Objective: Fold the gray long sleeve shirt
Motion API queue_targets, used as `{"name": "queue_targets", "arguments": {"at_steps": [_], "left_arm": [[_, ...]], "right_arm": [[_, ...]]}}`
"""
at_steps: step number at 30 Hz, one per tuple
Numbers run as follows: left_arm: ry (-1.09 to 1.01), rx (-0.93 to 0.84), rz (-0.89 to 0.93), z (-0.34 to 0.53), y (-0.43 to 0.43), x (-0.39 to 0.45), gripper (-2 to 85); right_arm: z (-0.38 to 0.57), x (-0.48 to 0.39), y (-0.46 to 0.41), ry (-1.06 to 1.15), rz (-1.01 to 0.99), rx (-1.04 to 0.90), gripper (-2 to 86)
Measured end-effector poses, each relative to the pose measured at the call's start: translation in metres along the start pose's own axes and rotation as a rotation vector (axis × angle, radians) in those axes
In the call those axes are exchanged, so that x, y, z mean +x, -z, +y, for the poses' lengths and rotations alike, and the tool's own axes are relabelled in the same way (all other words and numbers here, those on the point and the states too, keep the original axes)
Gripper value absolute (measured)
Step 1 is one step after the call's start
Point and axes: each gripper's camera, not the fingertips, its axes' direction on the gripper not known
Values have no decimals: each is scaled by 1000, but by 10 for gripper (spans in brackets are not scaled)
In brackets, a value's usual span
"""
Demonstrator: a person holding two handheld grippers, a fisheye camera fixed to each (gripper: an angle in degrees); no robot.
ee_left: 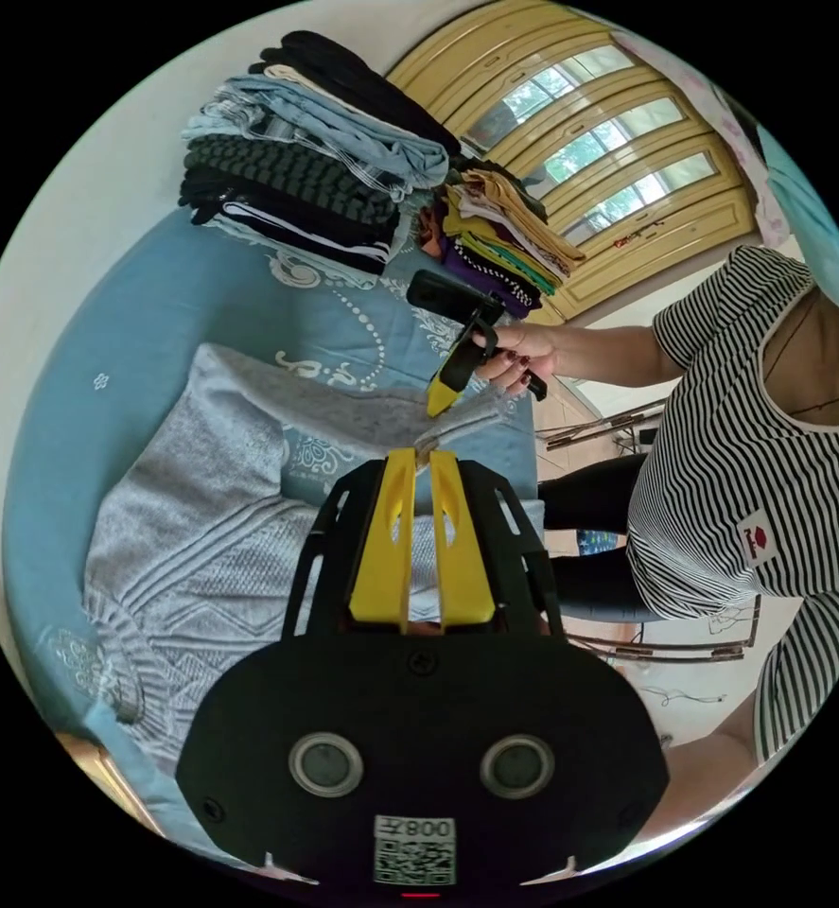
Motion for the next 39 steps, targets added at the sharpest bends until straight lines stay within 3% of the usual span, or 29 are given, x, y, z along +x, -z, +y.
{"name": "queue_targets", "arguments": {"at_steps": [12,23,34,39], "left_arm": [[117,75,-148,137,78,5,29],[251,95,-179,286,91,-37,26],[430,73,-143,402,48,-120,19],[608,48,-182,446,13,-166,10]], "right_arm": [[-33,-105,-161,138,-55,-40,23],[-77,-136,-321,89,-44,-148,18],[-138,-160,-429,118,219,-258,18],[-165,-159,-467,111,496,-344,12]]}}
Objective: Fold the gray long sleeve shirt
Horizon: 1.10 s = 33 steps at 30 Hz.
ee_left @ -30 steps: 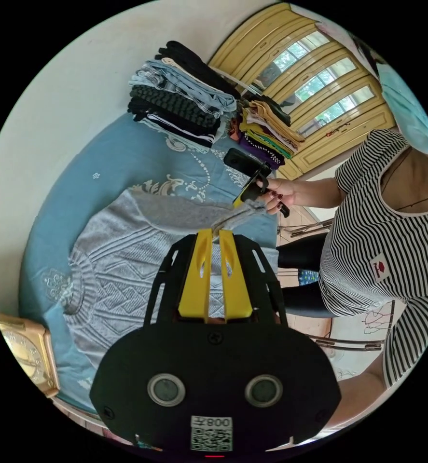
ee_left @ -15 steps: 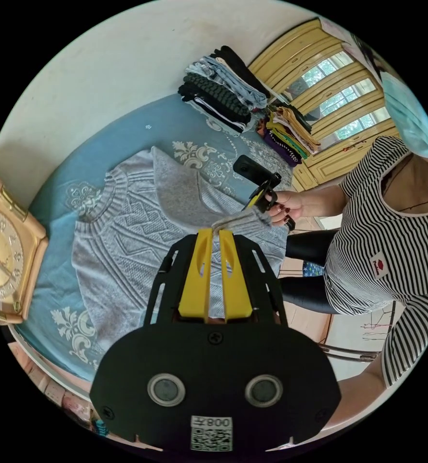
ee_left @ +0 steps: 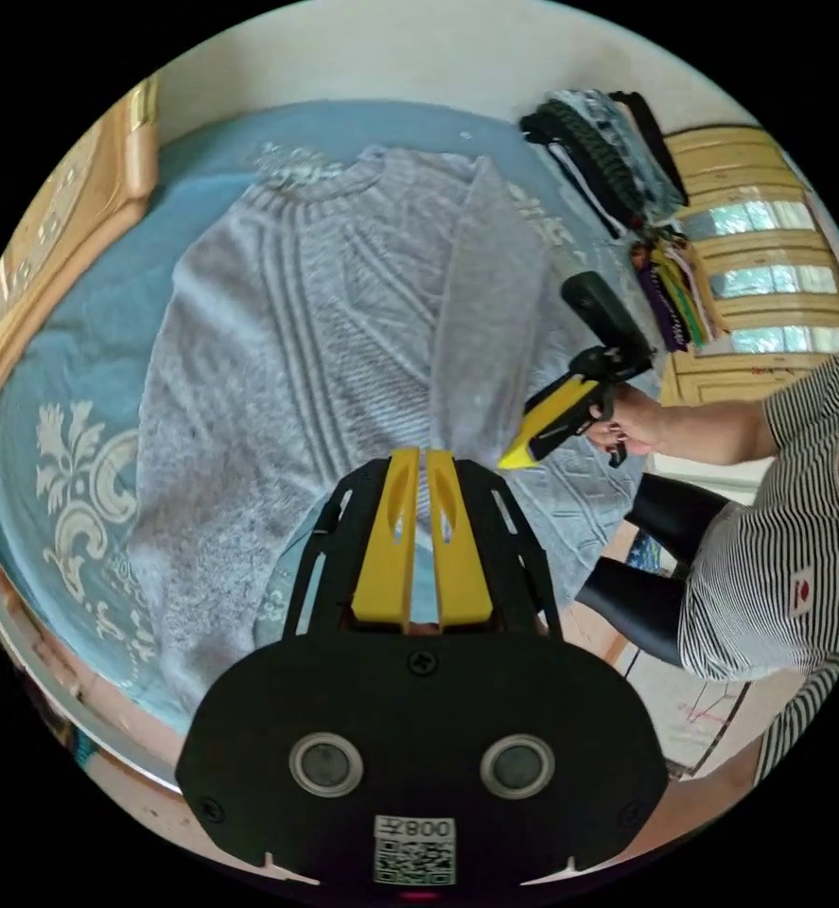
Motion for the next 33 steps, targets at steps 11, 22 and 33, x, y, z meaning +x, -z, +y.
{"name": "queue_targets", "arguments": {"at_steps": [11,22,33], "left_arm": [[72,-11,-7,4,-78,-16,2],[173,259,-55,-1,-61,-22,4],[17,456,136,-181,-101,-33,68]], "right_arm": [[-17,-45,34,-45,5,29,11],[-5,-108,192,47,319,194,1],[-42,-129,310,56,674,348,0]]}}
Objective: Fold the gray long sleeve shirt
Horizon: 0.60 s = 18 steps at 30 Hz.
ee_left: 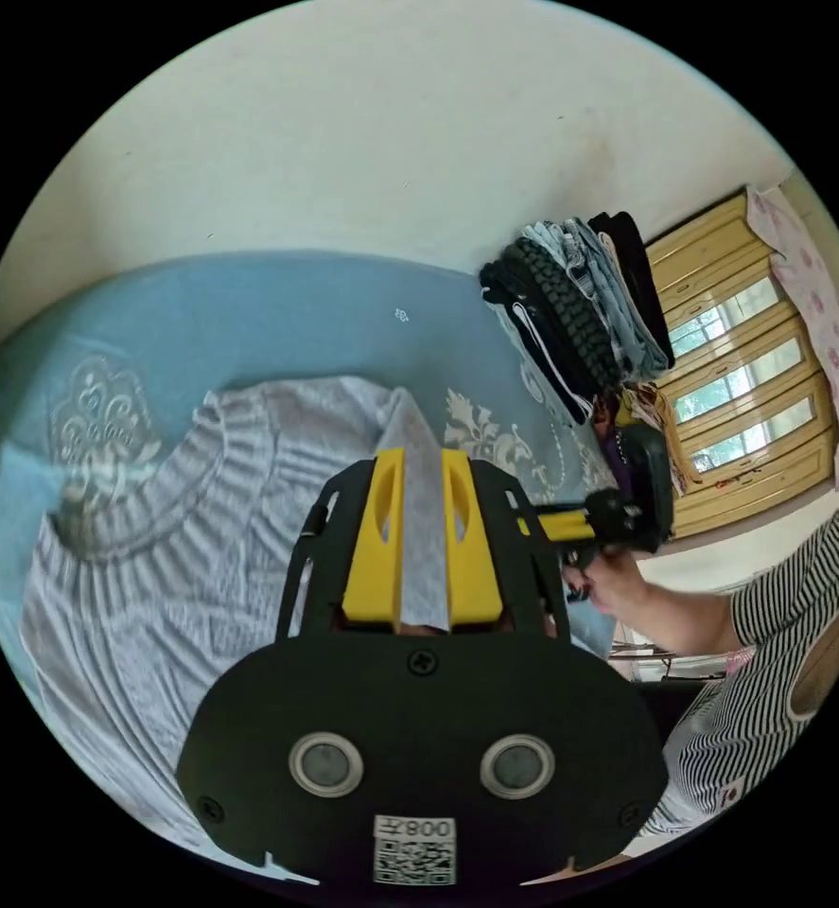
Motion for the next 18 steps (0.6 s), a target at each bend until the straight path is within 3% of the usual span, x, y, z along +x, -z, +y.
{"name": "queue_targets", "arguments": {"at_steps": [4,9,13,18], "left_arm": [[71,-65,43,-28,-43,-25,44],[50,8,51,-31,-48,-26,29],[90,-114,-29,-27,-80,-43,28],[78,74,1,0,-63,-40,21]], "right_arm": [[-4,1,15,1,-5,34,1],[-11,6,36,11,-31,58,0],[-18,13,51,-25,-88,69,0],[-27,2,89,2,-77,118,0]]}}
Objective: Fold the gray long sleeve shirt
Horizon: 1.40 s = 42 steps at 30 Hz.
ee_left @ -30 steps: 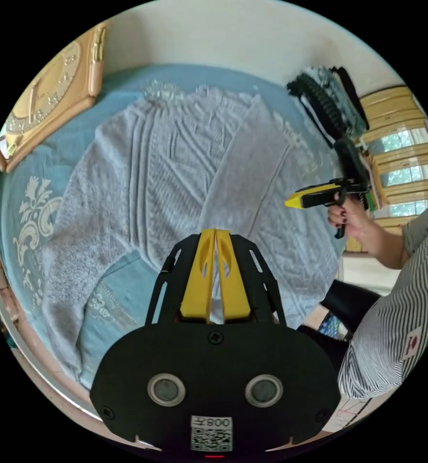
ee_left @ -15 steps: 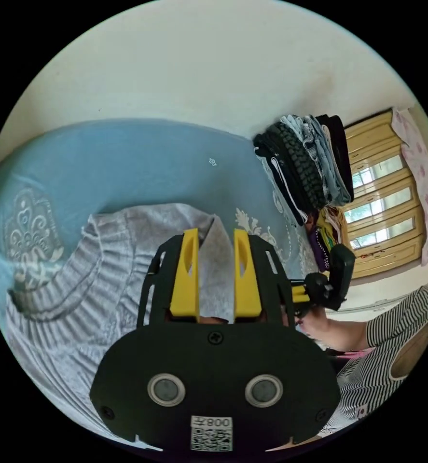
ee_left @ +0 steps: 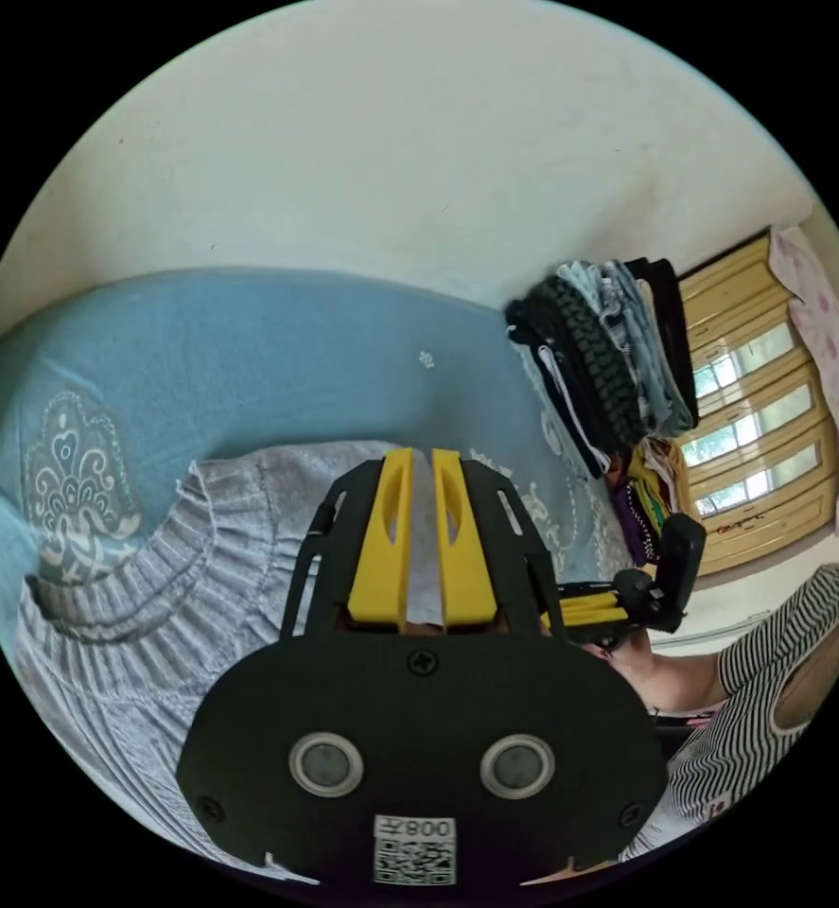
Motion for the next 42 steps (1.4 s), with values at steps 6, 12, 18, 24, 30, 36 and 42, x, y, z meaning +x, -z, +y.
{"name": "queue_targets", "arguments": {"at_steps": [6,12,18,24,30,36,42], "left_arm": [[-75,-146,-120,45,-40,11,4],[-99,-86,-185,83,-41,13,2],[-123,-149,-241,155,-46,16,1],[-24,12,-151,227,-18,2,1],[66,-88,-189,313,-23,-26,1],[143,32,-117,384,13,-49,3],[421,138,-182,510,80,-91,13]], "right_arm": [[-14,-22,-3,118,209,-39,0],[-24,-69,-13,304,416,-58,1],[-37,-77,-3,252,373,-44,0],[-77,-90,27,211,308,43,0],[-151,-94,-27,245,404,-93,0],[-166,-124,-27,259,378,-78,0],[-152,-155,-87,296,419,-223,1]]}}
